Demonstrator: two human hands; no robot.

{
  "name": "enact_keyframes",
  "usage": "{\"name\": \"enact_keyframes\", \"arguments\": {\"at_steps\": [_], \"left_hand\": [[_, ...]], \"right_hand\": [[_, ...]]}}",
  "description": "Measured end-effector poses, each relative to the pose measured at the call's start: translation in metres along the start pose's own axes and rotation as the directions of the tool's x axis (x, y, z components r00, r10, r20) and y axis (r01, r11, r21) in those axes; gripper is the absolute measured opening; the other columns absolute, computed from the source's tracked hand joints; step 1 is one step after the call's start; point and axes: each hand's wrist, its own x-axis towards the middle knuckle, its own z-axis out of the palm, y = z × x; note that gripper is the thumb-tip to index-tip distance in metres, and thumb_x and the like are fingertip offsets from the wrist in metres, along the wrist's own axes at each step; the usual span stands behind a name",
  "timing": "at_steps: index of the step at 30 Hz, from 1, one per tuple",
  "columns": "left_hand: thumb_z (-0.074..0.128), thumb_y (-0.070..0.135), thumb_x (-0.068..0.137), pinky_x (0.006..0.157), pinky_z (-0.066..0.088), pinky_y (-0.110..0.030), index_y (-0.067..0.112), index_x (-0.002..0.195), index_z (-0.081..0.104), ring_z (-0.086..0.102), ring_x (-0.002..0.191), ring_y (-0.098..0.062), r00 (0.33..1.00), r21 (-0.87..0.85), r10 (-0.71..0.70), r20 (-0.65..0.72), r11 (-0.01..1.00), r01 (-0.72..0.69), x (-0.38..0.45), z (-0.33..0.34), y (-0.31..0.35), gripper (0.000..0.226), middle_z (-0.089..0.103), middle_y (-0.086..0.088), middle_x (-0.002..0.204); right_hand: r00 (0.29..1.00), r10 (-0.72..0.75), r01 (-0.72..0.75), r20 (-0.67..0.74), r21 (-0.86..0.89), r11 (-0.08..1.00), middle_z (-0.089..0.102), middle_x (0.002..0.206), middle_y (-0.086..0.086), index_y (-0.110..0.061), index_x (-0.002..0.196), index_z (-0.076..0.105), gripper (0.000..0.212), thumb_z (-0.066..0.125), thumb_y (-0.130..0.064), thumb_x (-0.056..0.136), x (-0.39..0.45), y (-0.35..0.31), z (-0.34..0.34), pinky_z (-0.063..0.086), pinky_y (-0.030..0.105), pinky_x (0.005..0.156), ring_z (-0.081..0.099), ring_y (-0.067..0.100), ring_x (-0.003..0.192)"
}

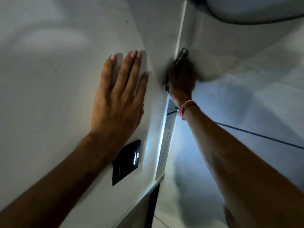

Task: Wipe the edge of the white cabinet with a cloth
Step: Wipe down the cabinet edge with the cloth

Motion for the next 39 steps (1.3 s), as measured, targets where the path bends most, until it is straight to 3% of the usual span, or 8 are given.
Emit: {"name": "enact_keyframes", "arguments": {"at_steps": [3,6,11,15,20,28,33,39], "left_hand": [[0.037,0.037,0.107,0.126,-0.004,-0.061,0.008,0.167,0.017,0.004,0.162,-0.043,1.0,0.012,-0.005,-0.007,1.0,0.005,-0.005,0.001,0.001,0.07,0.003,-0.03,0.173],[0.029,0.043,0.108,0.125,-0.01,-0.061,0.007,0.168,0.008,-0.003,0.161,-0.043,1.0,0.044,0.014,0.019,0.999,-0.015,-0.007,0.003,0.001,0.073,-0.005,-0.03,0.173],[0.033,0.044,0.107,0.126,-0.008,-0.062,0.008,0.168,0.014,0.003,0.162,-0.042,1.0,0.054,0.008,0.005,0.999,-0.009,-0.003,0.005,0.002,0.073,0.0,-0.029,0.173],[0.037,0.044,0.105,0.126,-0.005,-0.062,0.006,0.167,0.016,0.003,0.162,-0.044,1.0,0.041,0.016,0.019,0.999,-0.016,-0.002,0.005,0.001,0.075,0.0,-0.031,0.173],[0.045,0.048,0.104,0.127,0.002,-0.062,0.007,0.165,0.028,0.015,0.161,-0.043,0.999,0.017,0.043,0.018,0.999,-0.044,-0.006,0.003,0.0,0.075,0.015,-0.03,0.172],[0.035,0.065,0.104,0.128,0.015,-0.061,0.001,0.158,0.041,0.026,0.158,-0.041,1.0,-0.119,-0.01,0.018,0.993,0.012,-0.095,0.014,0.028,0.084,0.03,-0.029,0.168],[0.036,0.068,0.101,0.128,0.016,-0.058,-0.009,0.159,0.032,0.028,0.156,-0.043,0.996,-0.057,0.051,0.076,0.997,-0.046,-0.145,0.025,0.036,0.097,0.031,-0.03,0.167],[0.059,0.062,0.09,0.13,0.001,-0.053,-0.011,0.163,0.015,0.019,0.159,-0.043,0.987,0.002,0.093,0.13,0.996,-0.094,-0.163,0.026,0.032,0.112,0.019,-0.031,0.17]], "right_hand": [[0.999,-0.033,0.027,0.016,0.299,0.954,0.005,0.169,0.006,-0.014,0.158,0.006,0.068,0.035,-0.041,0.103,-0.087,0.007,0.015,0.002,0.039,0.129,0.001,0.019,0.157],[0.986,-0.027,-0.017,0.167,0.253,0.967,0.005,0.169,0.006,-0.016,0.159,0.005,0.071,0.033,-0.044,0.1,-0.149,0.033,0.017,0.007,0.044,0.129,0.001,0.018,0.157],[0.99,-0.134,0.129,-0.051,-0.088,0.988,0.025,0.163,0.022,-0.007,0.156,0.018,0.06,0.011,-0.037,0.105,0.018,-0.002,-0.029,0.01,0.044,0.126,0.021,0.035,0.152],[0.992,-0.076,0.087,-0.098,0.106,0.991,0.052,0.139,0.024,-0.005,0.138,0.051,0.059,0.032,-0.048,0.101,0.082,-0.021,-0.061,0.029,0.043,0.116,0.041,0.039,0.134],[0.992,-0.087,0.063,0.095,0.226,0.972,0.017,0.167,0.014,-0.012,0.157,0.013,0.065,0.039,-0.038,0.104,-0.043,0.02,-0.013,0.015,0.047,0.128,0.014,0.032,0.155],[0.961,0.13,-0.211,0.242,0.346,0.914,0.006,0.17,0.002,-0.023,0.158,0.004,0.082,0.043,-0.058,0.095,-0.203,0.064,0.051,0.007,0.036,0.129,0.004,0.015,0.157],[0.833,0.264,-0.482,0.487,0.404,0.778,-0.006,0.167,-0.02,-0.059,0.145,-0.014,0.078,0.042,-0.067,0.091,-0.31,0.079,0.072,0.012,0.042,0.128,0.001,0.01,0.156],[0.882,0.284,-0.441,0.376,0.447,0.779,0.002,0.17,0.003,-0.025,0.158,-0.004,0.079,0.033,-0.06,0.098,-0.24,0.067,0.072,0.009,0.047,0.129,0.007,0.021,0.157]]}}
